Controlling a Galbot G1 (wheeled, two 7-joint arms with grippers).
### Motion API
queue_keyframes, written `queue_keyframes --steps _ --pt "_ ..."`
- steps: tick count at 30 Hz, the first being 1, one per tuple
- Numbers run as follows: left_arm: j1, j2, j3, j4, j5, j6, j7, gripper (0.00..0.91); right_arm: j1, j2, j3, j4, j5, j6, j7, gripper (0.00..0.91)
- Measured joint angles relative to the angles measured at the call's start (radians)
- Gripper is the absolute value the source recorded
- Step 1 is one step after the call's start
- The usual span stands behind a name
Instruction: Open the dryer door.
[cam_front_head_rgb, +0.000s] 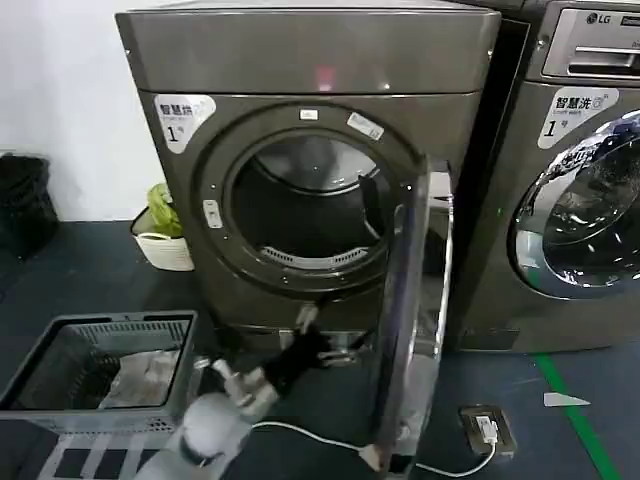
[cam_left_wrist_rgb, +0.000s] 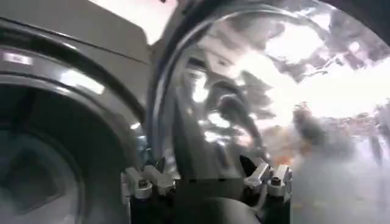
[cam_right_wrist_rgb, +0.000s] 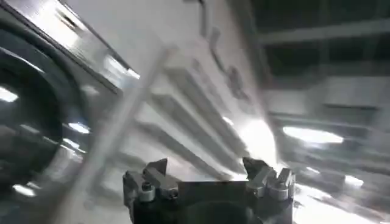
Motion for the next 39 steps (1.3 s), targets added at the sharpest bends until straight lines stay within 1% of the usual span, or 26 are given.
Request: queue_keyframes --steps 2,5,9,12,16,19,29,34,39 --pt "-0.036 -0.02 0.043 0.022 0.006 0.004 -0.003 0.907 0.01 0.001 0.04 -0.013 -0.039 -0.03 0.031 0.907" --pt "-0.091 -0.053 0.098 0.058 0.017 0.011 -0.011 0.907 0.021 0.005 0.095 -0.035 -0.088 -0.058 0.056 0.907" --pt "-0.154 -0.106 0.164 0.107 0.03 0.019 -0.021 0.907 0.02 0.019 0.168 -0.077 -0.14 -0.061 0.061 0.907" --pt "-0.199 -0.153 0.211 0.156 0.037 0.021 -0.025 0.907 0.011 0.031 0.211 -0.11 -0.163 -0.04 0.08 0.907" --pt "-0.258 -0.222 0.258 0.233 0.044 0.02 -0.025 0.907 0.011 0.036 0.25 -0.122 -0.161 -0.04 0.14 0.907" --pt "-0.3 -0.271 0.28 0.297 0.042 0.023 -0.027 0.907 0.007 0.041 0.261 -0.138 -0.162 -0.031 0.163 0.907" --pt "-0.415 -0.411 0.3 0.472 0.07 0.024 -0.046 0.907 -0.003 0.056 0.287 -0.179 -0.177 0.045 0.219 0.907" --pt "-0.461 -0.41 0.292 0.559 0.076 0.025 -0.047 0.907 0.004 0.062 0.28 -0.179 -0.182 0.055 0.22 0.907" --pt "-0.469 -0.41 0.291 0.592 0.076 0.035 -0.047 0.907 0.003 0.058 0.271 -0.189 -0.184 0.052 0.222 0.907"
